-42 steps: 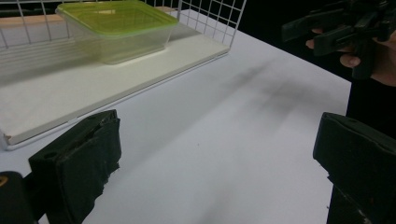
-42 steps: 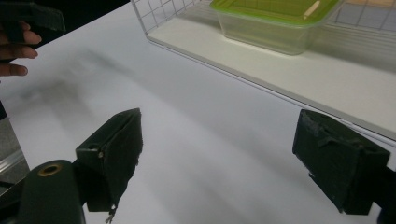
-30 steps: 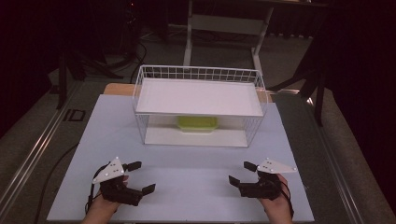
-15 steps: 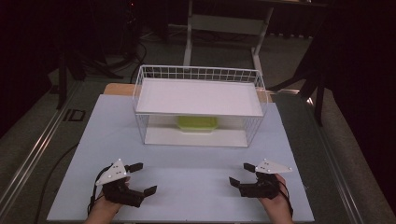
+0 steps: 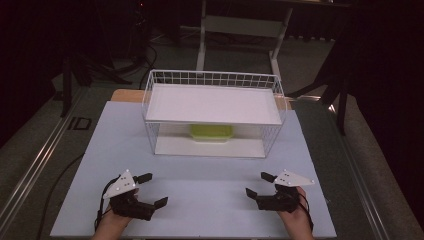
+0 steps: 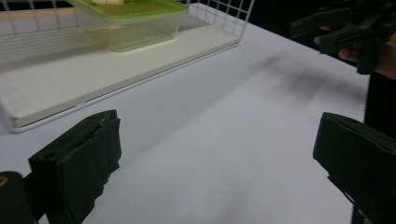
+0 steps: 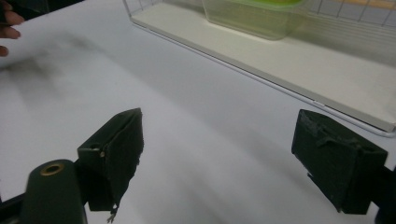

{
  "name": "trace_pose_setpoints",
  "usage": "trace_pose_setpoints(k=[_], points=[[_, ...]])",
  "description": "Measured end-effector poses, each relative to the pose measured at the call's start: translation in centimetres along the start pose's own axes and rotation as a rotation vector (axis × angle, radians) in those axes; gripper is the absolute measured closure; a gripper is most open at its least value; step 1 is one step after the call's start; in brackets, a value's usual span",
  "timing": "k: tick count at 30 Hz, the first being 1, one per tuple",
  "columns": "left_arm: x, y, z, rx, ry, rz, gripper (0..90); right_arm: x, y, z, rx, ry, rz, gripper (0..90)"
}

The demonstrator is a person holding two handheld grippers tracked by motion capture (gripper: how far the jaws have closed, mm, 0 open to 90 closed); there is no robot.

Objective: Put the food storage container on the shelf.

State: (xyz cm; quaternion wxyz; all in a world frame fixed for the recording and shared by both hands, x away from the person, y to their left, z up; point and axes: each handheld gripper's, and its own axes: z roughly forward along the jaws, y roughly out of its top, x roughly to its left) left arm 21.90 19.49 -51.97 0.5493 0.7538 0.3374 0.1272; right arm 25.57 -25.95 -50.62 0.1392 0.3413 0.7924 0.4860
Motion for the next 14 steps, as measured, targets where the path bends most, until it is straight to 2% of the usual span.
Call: trace_pose_setpoints(k=[2, 5, 10, 14], points=[[0.18, -0.04, -0.11, -0.008, 0.019, -0.009, 1.9, -0.13, -0.01, -0.05, -0.013, 0.021, 0.014, 16.7], [0.35, -0.06, -0.22, -0.014, 0.036, -0.007, 1.9, -0.15, 0.01, 0.04, -0.011, 0.016, 0.002, 16.6], [0.42, -0.07, -0.22, -0.013, 0.046, 0.002, 1.9, -0.11, -0.05, 0.23, -0.001, 0.011, -0.008, 16.0], [0.32, -0.12, -0.17, -0.008, 0.045, 0.008, 1.9, -0.16, -0.13, 0.35, 0.003, 0.013, 0.001, 14.2]])
